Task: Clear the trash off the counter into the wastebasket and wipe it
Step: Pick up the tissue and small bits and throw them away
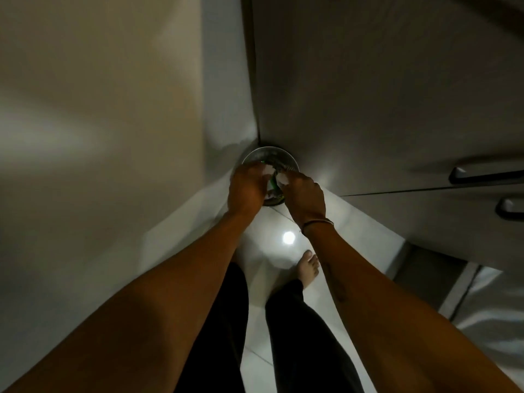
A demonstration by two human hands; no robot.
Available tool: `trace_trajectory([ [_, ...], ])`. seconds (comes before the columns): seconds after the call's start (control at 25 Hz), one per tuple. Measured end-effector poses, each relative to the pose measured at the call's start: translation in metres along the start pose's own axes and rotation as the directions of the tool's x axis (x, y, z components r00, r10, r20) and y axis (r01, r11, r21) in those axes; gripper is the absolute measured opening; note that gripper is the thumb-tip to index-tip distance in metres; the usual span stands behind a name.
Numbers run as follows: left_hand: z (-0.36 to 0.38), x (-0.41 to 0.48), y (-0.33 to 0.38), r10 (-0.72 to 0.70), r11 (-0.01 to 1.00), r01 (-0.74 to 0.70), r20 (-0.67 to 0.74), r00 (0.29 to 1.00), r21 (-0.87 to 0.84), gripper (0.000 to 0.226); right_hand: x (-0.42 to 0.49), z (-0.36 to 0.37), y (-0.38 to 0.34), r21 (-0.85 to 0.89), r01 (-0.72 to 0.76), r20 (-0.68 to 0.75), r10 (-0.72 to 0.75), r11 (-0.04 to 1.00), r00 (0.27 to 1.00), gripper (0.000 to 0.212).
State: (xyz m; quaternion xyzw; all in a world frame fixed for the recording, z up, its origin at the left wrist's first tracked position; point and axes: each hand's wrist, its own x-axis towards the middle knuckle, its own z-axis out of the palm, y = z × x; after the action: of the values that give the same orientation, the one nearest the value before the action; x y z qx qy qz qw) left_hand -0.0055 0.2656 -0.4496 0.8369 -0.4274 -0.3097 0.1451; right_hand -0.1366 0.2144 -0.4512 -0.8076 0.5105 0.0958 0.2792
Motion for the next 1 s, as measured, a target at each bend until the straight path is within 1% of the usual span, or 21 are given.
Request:
trace_trajectory([
  [0.08, 0.018, 0.015, -0.02, -0.029, 0.996, 0.023, 0.071, 0.997, 0.083, 0.044, 0.01, 0.013, 0.011, 0.058, -0.044, 0.025, 0.043, 0.997, 0.999, 0.036],
  [0.16, 0.022, 0.01, -0.038, -0.029, 0.993, 0.019, 0.081, 0.996, 0.116, 0.049, 0.006, 0.013, 0.022, 0.039, -0.04, 0.06, 0.038, 0.998, 0.997, 0.048],
  [0.28, 0.008, -0.032, -0.05, 0.063, 0.976, -0.083, 0.104, 0.993, 0.201, 0.063, -0.031, -0.002, 0.032, -0.051, -0.026, 0.084, 0.03, 0.998, 0.996, 0.071],
  [0.36, -0.009, -0.063, -0.047, 0.089, 0.959, -0.118, 0.123, 0.988, 0.257, 0.067, -0.06, -0.017, 0.03, -0.06, -0.029, 0.135, 0.037, 0.998, 0.99, 0.078],
  [0.44, -0.029, -0.086, -0.029, 0.116, 0.939, -0.15, 0.128, 0.985, 0.309, 0.066, -0.087, -0.037, 0.018, -0.023, -0.039, 0.127, 0.041, 0.999, 0.991, 0.08],
  [0.48, -0.044, -0.094, -0.015, 0.127, 0.934, -0.161, 0.123, 0.984, 0.318, 0.066, -0.099, -0.053, 0.008, 0.023, -0.04, 0.102, 0.037, 0.999, 0.994, 0.08],
  [0.52, -0.059, -0.099, 0.001, 0.142, 0.935, -0.17, 0.11, 0.984, 0.312, 0.067, -0.109, -0.069, -0.005, 0.073, -0.023, 0.048, 0.019, 0.997, 0.999, 0.079],
  [0.6, -0.089, -0.112, 0.037, 0.207, 0.939, -0.214, 0.056, 0.977, 0.27, 0.064, -0.127, -0.106, -0.032, 0.132, 0.036, -0.129, -0.019, 0.991, 0.991, 0.076],
  [0.64, -0.104, -0.117, 0.057, 0.261, 0.936, -0.256, 0.01, 0.965, 0.24, 0.063, -0.133, -0.127, -0.045, 0.144, 0.07, -0.226, -0.036, 0.987, 0.974, 0.074],
  [0.72, -0.137, -0.124, 0.094, 0.374, 0.923, -0.355, -0.13, 0.918, 0.15, 0.068, -0.141, -0.171, -0.067, 0.165, 0.155, -0.414, -0.074, 0.974, 0.907, 0.07],
  [0.84, -0.188, -0.128, 0.142, 0.49, 0.864, -0.496, -0.36, 0.794, 0.082, 0.056, -0.157, -0.242, -0.085, 0.238, 0.298, -0.647, -0.078, 0.925, 0.758, 0.06],
  [0.92, -0.217, -0.128, 0.176, 0.543, 0.809, -0.585, -0.458, 0.704, 0.06, 0.055, -0.167, -0.283, -0.085, 0.191, 0.387, -0.785, -0.096, 0.902, 0.612, 0.053],
  [0.96, -0.23, -0.123, 0.195, 0.58, 0.772, -0.631, -0.489, 0.651, 0.075, 0.055, -0.167, -0.301, -0.08, 0.14, 0.391, -0.83, -0.108, 0.91, 0.547, 0.05],
  [1.0, -0.242, -0.115, 0.216, 0.616, 0.742, -0.662, -0.494, 0.614, 0.104, 0.054, -0.163, -0.318, -0.073, 0.094, 0.367, -0.848, -0.119, 0.925, 0.517, 0.046],
])
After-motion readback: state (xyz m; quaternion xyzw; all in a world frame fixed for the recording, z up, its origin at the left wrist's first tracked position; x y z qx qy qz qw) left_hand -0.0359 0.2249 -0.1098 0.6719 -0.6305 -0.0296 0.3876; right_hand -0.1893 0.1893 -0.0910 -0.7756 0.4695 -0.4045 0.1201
